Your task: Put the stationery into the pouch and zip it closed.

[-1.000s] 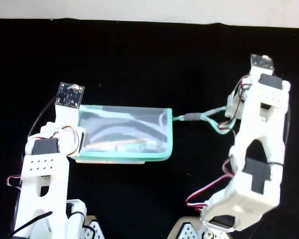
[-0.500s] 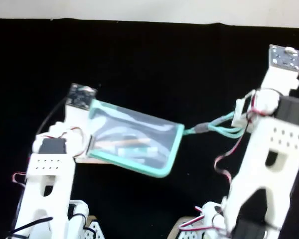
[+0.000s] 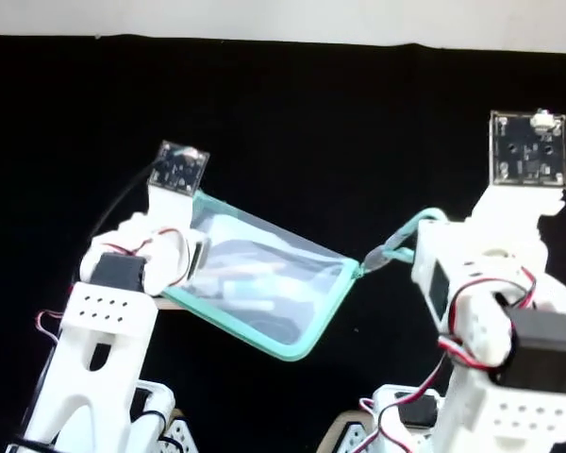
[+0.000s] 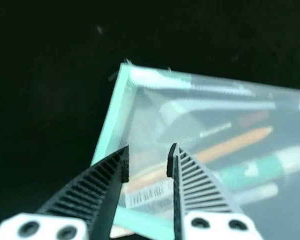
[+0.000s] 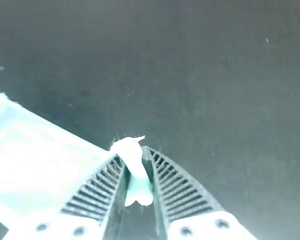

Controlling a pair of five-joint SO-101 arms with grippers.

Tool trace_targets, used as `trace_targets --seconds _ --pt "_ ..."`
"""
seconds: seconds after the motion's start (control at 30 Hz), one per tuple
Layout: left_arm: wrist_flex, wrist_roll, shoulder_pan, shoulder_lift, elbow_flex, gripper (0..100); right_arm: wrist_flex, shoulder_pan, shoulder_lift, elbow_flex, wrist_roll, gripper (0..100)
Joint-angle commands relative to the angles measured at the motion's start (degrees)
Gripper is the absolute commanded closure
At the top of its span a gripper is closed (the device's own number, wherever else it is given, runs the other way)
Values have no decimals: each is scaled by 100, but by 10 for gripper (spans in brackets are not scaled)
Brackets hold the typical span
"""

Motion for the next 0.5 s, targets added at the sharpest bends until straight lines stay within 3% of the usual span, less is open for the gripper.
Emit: trace_targets --seconds 0.0,0.2,0.47 --pt "44 53 66 -48 -479 843 -356 -268 -171 -101 -44 992" --pt "9 44 13 -48 -549 843 -1059 -295 -347 -101 -44 992" --pt "-9 44 -673 -22 -611 843 -1895 -295 -505 -101 -53 992"
